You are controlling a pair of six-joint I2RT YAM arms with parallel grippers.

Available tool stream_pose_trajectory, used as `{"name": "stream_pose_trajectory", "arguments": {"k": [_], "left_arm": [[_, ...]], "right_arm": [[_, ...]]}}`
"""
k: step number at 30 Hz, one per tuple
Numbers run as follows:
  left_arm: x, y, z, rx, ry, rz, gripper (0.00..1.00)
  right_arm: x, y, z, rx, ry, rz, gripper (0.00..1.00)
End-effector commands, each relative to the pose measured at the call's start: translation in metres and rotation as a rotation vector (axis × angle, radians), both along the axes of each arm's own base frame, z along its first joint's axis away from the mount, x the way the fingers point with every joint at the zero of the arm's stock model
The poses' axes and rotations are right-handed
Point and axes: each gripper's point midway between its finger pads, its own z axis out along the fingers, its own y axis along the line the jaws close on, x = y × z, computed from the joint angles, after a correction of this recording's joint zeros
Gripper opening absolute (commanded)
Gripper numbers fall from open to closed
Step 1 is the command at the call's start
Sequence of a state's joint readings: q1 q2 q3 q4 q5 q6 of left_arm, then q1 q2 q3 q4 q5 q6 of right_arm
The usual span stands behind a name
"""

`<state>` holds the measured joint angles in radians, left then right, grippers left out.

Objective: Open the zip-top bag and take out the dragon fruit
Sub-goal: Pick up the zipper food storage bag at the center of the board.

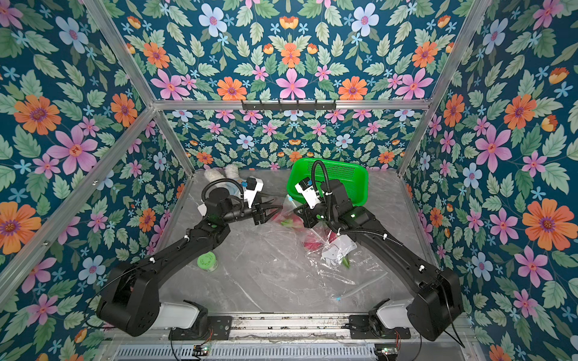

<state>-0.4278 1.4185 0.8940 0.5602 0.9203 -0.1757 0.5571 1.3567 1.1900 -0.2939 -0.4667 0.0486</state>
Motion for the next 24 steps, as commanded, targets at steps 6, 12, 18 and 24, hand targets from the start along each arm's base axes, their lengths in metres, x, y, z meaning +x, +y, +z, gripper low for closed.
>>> {"name": "stream_pose_trajectory", "arguments": {"k": [6, 12, 18, 24], "left_arm": [[0.010, -0.019, 0.009, -0.030, -0.052, -0.146, 0.56], [0.018, -0.025, 0.018, -0.074, -0.042, -0.190, 0.39], [0.006, -0.028, 0.013, -0.093, 0.035, -0.285, 0.36], [-0.002, -0.028, 0.007, -0.097, 0.089, -0.330, 0.43]], "right_arm": [[-0.011, 0.004, -0.002, 0.026, 0.010, 0.084, 0.00], [-0.009, 0.001, -0.006, 0.025, 0.014, 0.076, 0.00], [-0.003, -0.006, -0.007, 0.032, 0.007, 0.048, 0.00], [0.000, -0.007, -0.006, 0.034, 0.007, 0.047, 0.00]]}}
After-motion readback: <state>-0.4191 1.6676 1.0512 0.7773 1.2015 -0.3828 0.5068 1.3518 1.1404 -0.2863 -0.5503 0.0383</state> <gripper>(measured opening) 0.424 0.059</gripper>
